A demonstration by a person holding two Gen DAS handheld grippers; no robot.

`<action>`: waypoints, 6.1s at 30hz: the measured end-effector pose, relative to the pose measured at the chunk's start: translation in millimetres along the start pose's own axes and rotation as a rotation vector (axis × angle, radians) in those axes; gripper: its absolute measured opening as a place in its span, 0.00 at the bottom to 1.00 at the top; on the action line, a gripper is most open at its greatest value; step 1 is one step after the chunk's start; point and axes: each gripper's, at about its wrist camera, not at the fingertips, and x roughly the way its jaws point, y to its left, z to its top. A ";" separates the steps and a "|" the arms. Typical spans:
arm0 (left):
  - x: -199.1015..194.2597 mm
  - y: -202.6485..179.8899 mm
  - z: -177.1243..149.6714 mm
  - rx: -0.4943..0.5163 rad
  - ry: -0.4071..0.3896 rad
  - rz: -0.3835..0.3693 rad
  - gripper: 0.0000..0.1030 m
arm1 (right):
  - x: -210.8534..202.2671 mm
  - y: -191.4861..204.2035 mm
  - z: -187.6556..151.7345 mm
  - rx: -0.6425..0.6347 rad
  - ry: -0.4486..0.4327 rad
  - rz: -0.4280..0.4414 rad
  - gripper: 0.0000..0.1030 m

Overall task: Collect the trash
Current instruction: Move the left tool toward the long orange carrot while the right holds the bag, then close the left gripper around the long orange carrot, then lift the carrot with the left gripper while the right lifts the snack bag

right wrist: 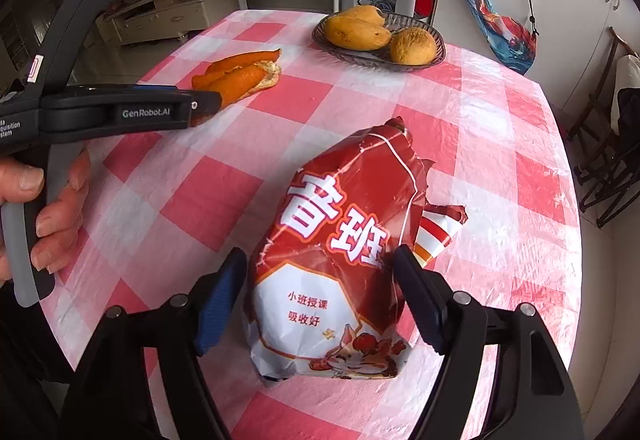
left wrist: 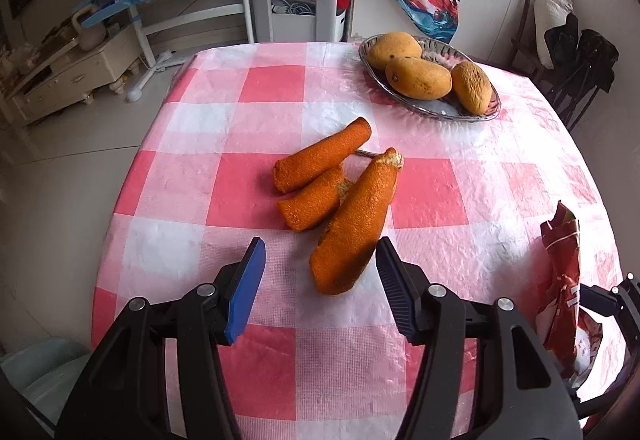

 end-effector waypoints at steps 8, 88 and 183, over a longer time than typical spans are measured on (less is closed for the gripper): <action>-16.7 -7.8 -6.6 0.033 -0.007 -0.065 0.22 | -3.9 5.6 -0.7 0.002 0.005 0.018 0.72; -50.9 -71.5 -63.0 0.279 0.021 0.062 0.71 | -10.9 10.2 -18.8 -0.073 -0.006 -0.094 0.86; -38.4 -51.9 -59.1 0.119 0.064 -0.028 0.41 | -12.2 13.3 -16.4 -0.082 -0.034 -0.035 0.67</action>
